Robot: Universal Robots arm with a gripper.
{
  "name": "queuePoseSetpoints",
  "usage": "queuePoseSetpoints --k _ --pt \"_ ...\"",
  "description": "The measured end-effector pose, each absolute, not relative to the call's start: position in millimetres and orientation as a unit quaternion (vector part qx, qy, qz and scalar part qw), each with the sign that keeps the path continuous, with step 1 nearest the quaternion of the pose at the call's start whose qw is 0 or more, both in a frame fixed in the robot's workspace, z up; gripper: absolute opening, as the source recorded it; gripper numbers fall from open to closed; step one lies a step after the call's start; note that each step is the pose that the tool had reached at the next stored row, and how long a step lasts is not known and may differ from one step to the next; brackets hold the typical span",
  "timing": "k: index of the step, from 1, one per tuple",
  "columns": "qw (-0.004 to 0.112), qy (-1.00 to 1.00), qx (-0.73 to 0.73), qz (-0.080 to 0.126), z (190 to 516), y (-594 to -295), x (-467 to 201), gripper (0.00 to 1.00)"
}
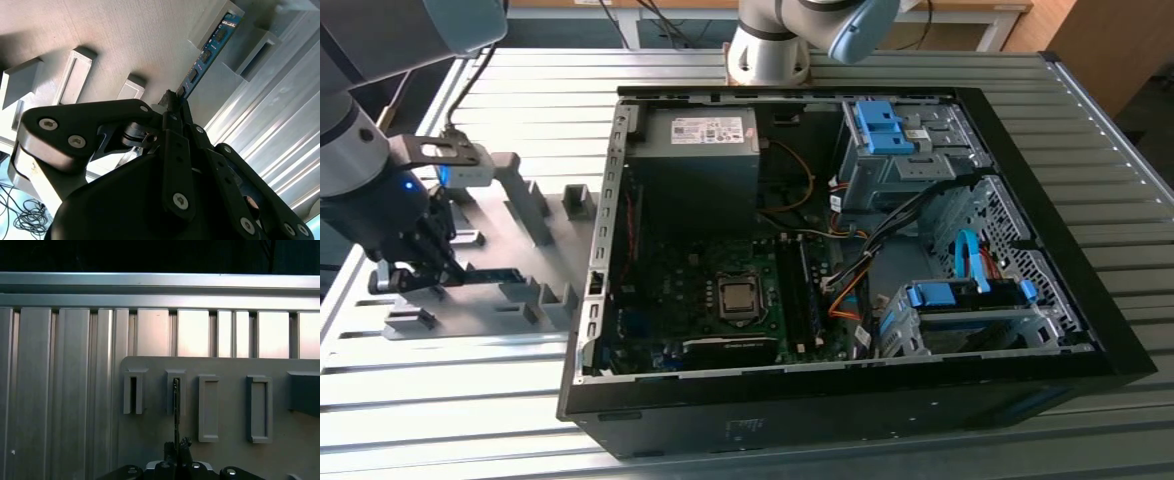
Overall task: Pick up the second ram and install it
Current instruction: 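Pick up the second ram and move it above second insertion slot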
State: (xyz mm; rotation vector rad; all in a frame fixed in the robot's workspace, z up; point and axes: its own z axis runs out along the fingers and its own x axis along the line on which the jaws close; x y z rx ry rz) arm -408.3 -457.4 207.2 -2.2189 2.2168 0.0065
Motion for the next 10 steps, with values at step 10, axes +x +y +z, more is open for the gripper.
queuePoseSetpoints --k 10 --pt "0.003 0.707 -0.707 0.002 209.0 -457.4 -408.3 0.14"
